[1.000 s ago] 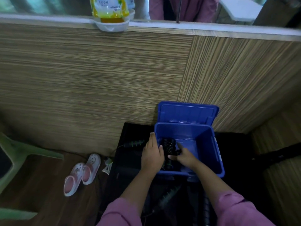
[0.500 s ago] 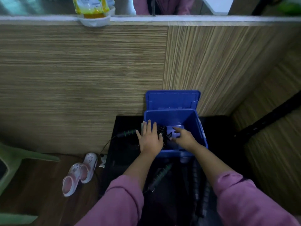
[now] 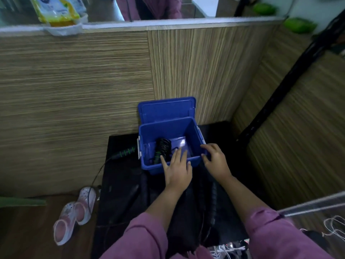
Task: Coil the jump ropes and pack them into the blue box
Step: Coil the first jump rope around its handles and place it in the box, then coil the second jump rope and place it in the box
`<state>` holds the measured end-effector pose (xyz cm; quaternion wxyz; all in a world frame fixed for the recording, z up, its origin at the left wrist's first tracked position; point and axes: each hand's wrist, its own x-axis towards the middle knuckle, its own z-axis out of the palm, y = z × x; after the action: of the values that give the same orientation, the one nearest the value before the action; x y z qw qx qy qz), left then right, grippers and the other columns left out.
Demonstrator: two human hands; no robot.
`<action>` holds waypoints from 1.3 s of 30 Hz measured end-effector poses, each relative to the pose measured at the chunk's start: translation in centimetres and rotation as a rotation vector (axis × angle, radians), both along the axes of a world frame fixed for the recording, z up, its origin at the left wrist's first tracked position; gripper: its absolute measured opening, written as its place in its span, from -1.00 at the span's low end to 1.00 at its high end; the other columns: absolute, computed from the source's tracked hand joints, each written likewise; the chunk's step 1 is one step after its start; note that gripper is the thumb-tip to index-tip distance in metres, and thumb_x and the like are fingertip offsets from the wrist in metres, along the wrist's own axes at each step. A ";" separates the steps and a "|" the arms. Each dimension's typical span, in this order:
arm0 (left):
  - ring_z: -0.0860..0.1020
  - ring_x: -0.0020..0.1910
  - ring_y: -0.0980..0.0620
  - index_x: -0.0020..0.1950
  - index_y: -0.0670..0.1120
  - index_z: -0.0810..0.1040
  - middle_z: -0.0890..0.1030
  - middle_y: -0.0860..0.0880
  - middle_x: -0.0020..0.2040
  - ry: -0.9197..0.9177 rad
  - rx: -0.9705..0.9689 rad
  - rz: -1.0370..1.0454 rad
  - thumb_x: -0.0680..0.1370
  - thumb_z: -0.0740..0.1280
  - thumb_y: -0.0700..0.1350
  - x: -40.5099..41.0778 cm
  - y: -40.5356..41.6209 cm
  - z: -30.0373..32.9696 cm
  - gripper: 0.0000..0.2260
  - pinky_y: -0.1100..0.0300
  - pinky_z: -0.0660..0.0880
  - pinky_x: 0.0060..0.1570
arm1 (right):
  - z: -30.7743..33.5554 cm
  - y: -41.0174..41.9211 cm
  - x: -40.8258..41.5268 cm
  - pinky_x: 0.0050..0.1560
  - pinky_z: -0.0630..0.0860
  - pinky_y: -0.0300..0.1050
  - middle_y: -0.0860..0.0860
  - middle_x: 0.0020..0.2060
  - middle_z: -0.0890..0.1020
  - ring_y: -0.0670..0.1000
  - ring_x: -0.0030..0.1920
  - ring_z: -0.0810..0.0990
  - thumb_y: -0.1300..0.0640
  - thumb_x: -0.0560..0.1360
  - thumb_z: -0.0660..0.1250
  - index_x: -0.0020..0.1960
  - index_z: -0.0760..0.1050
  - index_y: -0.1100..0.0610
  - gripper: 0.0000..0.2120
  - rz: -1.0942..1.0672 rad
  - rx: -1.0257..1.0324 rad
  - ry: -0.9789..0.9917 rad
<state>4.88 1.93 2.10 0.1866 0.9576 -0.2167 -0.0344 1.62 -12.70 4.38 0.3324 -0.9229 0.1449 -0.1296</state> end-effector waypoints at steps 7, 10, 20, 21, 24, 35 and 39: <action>0.36 0.42 0.06 0.42 -0.07 0.42 0.40 0.00 0.45 -0.199 0.053 -0.190 0.52 0.10 -0.02 -3.0 -0.1 -1.1 -0.52 -0.34 0.15 0.39 | -2.8 -0.3 -3.4 0.18 0.27 -0.39 0.18 0.12 0.45 0.13 0.11 0.53 0.37 0.46 0.33 0.39 0.39 0.16 -0.48 -0.012 0.078 0.053; 0.42 0.37 0.08 0.38 -0.05 0.47 0.45 0.04 0.40 -0.233 0.042 -0.350 0.42 0.37 -0.09 -3.3 0.0 -1.7 -0.50 -0.20 0.14 0.42 | -3.6 -0.1 -4.3 0.24 0.38 -0.19 0.15 0.16 0.40 0.12 0.14 0.52 0.35 0.47 0.31 0.49 0.23 0.05 -0.35 0.003 0.123 0.090; 0.40 0.34 -0.07 0.51 0.10 0.21 0.30 0.01 0.45 0.381 0.080 -0.285 0.62 0.17 0.04 -4.0 -0.6 -3.5 -0.55 0.03 0.44 0.23 | -5.3 -0.5 -6.3 0.25 0.45 0.00 0.13 0.26 0.35 0.14 0.21 0.48 0.19 0.52 0.30 0.49 0.22 0.05 -0.43 -0.029 0.106 0.324; 0.41 0.32 -0.09 0.52 0.12 0.20 0.32 -0.03 0.42 0.447 0.086 -0.261 0.61 0.19 0.06 -4.1 -0.9 -3.6 -0.53 0.01 0.43 0.23 | -5.7 -0.6 -6.7 0.25 0.45 0.04 0.15 0.26 0.35 0.17 0.23 0.46 0.14 0.52 0.31 0.47 0.25 0.07 -0.45 -0.037 0.070 0.398; 0.44 0.28 -0.15 0.52 0.14 0.20 0.37 -0.11 0.35 0.577 0.081 -0.206 0.58 0.25 0.09 -4.7 -1.8 -4.0 -0.48 0.01 0.42 0.25 | -6.1 -0.9 -7.6 0.25 0.45 -0.01 0.20 0.30 0.29 0.22 0.25 0.44 0.01 0.48 0.35 0.47 0.22 0.07 -0.38 -0.074 0.093 0.670; 0.42 0.29 -0.13 0.45 0.07 0.31 0.40 -0.14 0.30 0.693 -0.040 -0.020 0.47 0.41 -0.15 -5.5 -2.0 -4.6 -0.42 0.09 0.40 0.27 | -6.2 -0.3 -6.8 -0.12 0.43 -0.20 0.21 0.04 0.60 0.06 -0.08 0.53 0.19 0.48 0.39 0.27 0.33 0.28 -0.56 -0.280 0.396 0.515; 0.42 0.29 -0.14 0.47 0.05 0.31 0.42 -0.17 0.28 0.716 -0.066 -0.054 0.48 0.36 -0.17 -5.5 -1.4 -4.5 -0.43 0.10 0.38 0.30 | -6.8 0.3 -5.9 -0.03 0.46 -0.17 0.21 0.04 0.63 0.13 0.05 0.59 0.16 0.47 0.41 0.15 0.48 0.27 -0.69 -0.232 0.360 0.563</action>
<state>-0.60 0.53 -2.36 0.2806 0.8723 -0.1637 -0.3654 -4.26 -12.39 -2.41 0.4197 -0.8265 0.3552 0.1208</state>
